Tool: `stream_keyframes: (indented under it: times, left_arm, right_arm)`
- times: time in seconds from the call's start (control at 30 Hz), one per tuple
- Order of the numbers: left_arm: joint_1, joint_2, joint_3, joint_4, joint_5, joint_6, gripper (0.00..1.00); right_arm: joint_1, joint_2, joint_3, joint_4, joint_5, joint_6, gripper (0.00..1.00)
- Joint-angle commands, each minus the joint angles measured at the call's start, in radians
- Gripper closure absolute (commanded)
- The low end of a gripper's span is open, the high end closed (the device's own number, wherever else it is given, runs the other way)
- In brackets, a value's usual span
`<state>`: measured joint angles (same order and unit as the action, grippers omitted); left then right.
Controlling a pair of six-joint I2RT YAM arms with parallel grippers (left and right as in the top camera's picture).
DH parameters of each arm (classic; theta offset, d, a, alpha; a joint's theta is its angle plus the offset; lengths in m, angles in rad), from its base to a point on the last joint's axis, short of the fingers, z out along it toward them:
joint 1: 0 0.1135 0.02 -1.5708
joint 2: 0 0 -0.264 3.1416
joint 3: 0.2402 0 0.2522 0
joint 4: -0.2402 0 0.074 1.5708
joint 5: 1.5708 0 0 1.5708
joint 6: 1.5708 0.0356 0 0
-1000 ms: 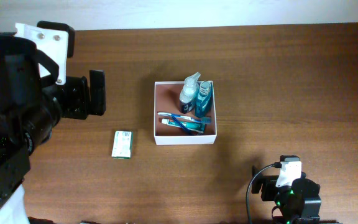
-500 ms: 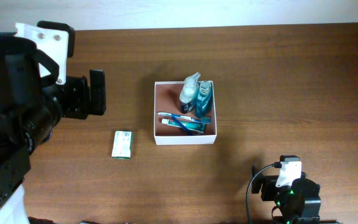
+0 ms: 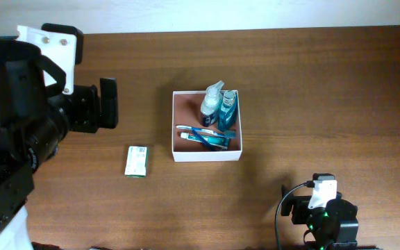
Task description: Pack container
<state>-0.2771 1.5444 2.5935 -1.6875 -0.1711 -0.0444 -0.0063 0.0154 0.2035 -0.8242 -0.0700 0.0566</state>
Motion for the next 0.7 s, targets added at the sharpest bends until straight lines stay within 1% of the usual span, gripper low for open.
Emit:
stream_keyframes:
  times: [0.0, 0.1, 0.17, 0.2, 0.23, 0.27, 0.3, 0.43, 0.47, 0.53, 0.63, 0.67]
  left_arm:
    - [0.035, -0.028, -0.007, 0.012, -0.078, 0.035, 0.01]
    - [0.098, -0.092, -0.066, 0.067, -0.078, 0.04, 0.01]
    - [0.135, -0.154, -0.155, 0.14, -0.077, 0.084, 0.01]
    - [0.15, -0.202, -0.243, 0.213, -0.077, 0.126, 0.01]
    - [0.155, -0.229, -0.293, 0.254, -0.077, 0.142, 0.01]
    - [0.162, -0.299, -0.429, 0.365, -0.076, 0.161, 0.01]
    - [0.165, -0.388, -0.602, 0.503, -0.066, 0.164, 0.01]
    - [0.169, -0.625, -1.082, 0.835, -0.021, 0.163, 0.01]
    - [0.169, -0.668, -1.168, 0.885, -0.015, 0.163, 0.01]
    - [0.169, -0.802, -1.42, 1.009, -0.008, 0.163, 0.01]
    - [0.169, -0.963, -1.706, 1.114, 0.005, 0.163, 0.01]
    - [0.169, -0.996, -1.761, 1.128, 0.017, 0.163, 0.01]
  right_arm:
    - [-0.008, -0.012, -0.014, 0.005, -0.005, 0.011, 0.01]
    - [-0.008, -0.012, -0.014, 0.005, -0.005, 0.011, 0.01]
    - [-0.008, -0.012, -0.014, 0.005, -0.005, 0.011, 0.01]
    - [-0.008, -0.012, -0.014, 0.005, -0.005, 0.011, 0.01]
    - [-0.008, -0.012, -0.014, 0.005, -0.005, 0.011, 0.01]
    - [-0.008, -0.012, -0.014, 0.005, -0.005, 0.011, 0.01]
    - [-0.008, -0.012, -0.014, 0.005, -0.005, 0.011, 0.01]
    - [-0.008, -0.012, -0.014, 0.005, -0.005, 0.011, 0.01]
    - [-0.008, -0.012, -0.014, 0.005, -0.005, 0.011, 0.01]
    - [-0.008, -0.012, -0.014, 0.005, -0.005, 0.011, 0.01]
    - [-0.008, -0.012, -0.014, 0.005, -0.005, 0.011, 0.01]
    - [-0.008, -0.012, -0.014, 0.005, -0.005, 0.011, 0.01]
